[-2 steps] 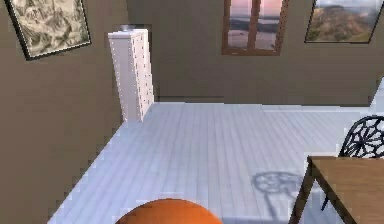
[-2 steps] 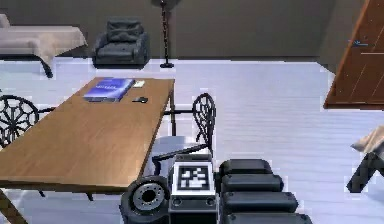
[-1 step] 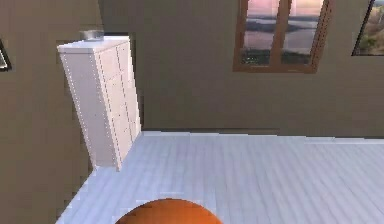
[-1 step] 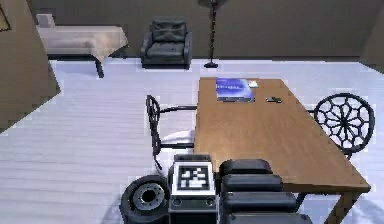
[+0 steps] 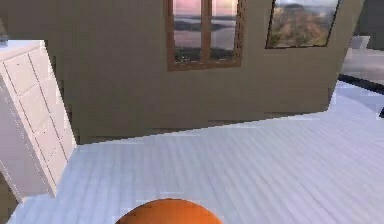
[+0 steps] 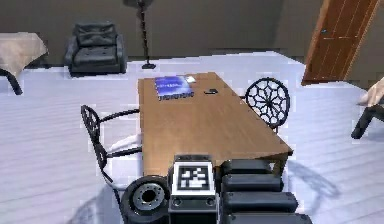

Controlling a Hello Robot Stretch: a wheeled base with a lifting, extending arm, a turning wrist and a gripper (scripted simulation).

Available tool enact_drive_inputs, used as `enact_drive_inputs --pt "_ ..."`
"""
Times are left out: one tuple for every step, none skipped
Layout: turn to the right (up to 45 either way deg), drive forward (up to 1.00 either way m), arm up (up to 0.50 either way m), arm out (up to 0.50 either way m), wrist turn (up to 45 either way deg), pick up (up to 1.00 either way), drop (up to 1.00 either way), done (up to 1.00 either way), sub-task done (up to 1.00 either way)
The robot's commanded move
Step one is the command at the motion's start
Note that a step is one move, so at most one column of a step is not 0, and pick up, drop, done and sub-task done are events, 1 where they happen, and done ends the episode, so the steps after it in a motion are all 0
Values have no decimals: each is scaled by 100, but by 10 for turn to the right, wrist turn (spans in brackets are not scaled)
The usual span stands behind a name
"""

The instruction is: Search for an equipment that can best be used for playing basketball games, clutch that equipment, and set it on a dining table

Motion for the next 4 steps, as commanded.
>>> enact_drive_inputs --pt "0 15 0 0 0 0 0 0 0" --pt "270 0 0 0 0 0 0 0 0" --pt "0 95 0 0 0 0 0 0 0" --pt "450 0 0 0 0 0 0 0 0"
